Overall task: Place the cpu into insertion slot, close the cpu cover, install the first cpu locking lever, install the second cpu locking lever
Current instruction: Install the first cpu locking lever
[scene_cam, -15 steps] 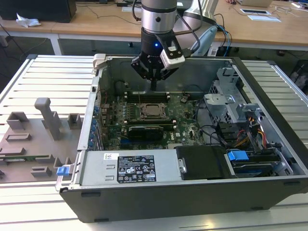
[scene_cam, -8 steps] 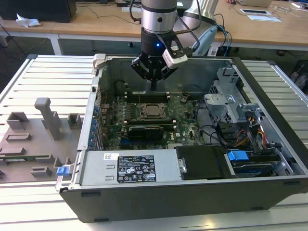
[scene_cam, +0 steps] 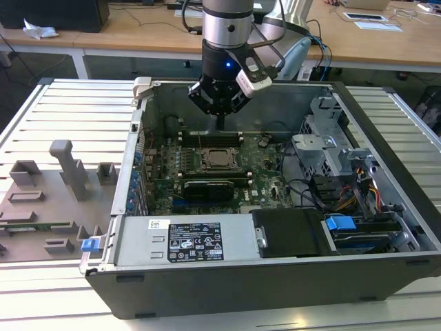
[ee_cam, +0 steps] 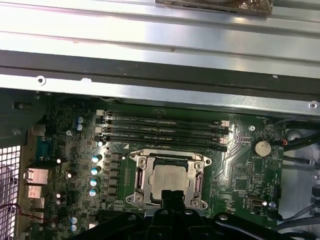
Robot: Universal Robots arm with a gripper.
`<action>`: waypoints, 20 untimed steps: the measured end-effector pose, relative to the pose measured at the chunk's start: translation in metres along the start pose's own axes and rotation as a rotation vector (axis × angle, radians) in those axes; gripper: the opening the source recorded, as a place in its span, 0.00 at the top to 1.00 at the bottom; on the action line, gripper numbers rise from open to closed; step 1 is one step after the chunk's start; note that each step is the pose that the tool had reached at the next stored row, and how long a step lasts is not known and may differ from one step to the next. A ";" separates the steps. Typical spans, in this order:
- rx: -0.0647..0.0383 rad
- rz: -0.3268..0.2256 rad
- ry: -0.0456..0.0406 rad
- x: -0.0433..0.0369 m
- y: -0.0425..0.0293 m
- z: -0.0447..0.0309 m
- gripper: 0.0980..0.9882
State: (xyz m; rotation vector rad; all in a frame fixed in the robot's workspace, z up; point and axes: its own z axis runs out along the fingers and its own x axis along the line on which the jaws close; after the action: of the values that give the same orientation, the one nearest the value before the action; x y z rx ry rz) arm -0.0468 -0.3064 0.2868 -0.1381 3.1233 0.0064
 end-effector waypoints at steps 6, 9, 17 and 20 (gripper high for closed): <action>0.000 -0.001 0.0000 0.0047 0.0004 -0.0001 0.99; 0.000 -0.001 0.0000 0.0115 0.0010 -0.0002 0.99; 0.000 -0.001 -0.0024 0.0358 0.0032 -0.0005 0.99; 0.000 -0.001 -0.0034 0.0434 0.0038 -0.0006 0.99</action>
State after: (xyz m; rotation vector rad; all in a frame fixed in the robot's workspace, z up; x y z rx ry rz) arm -0.0904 -0.3064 0.2867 -0.1399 3.1198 0.0063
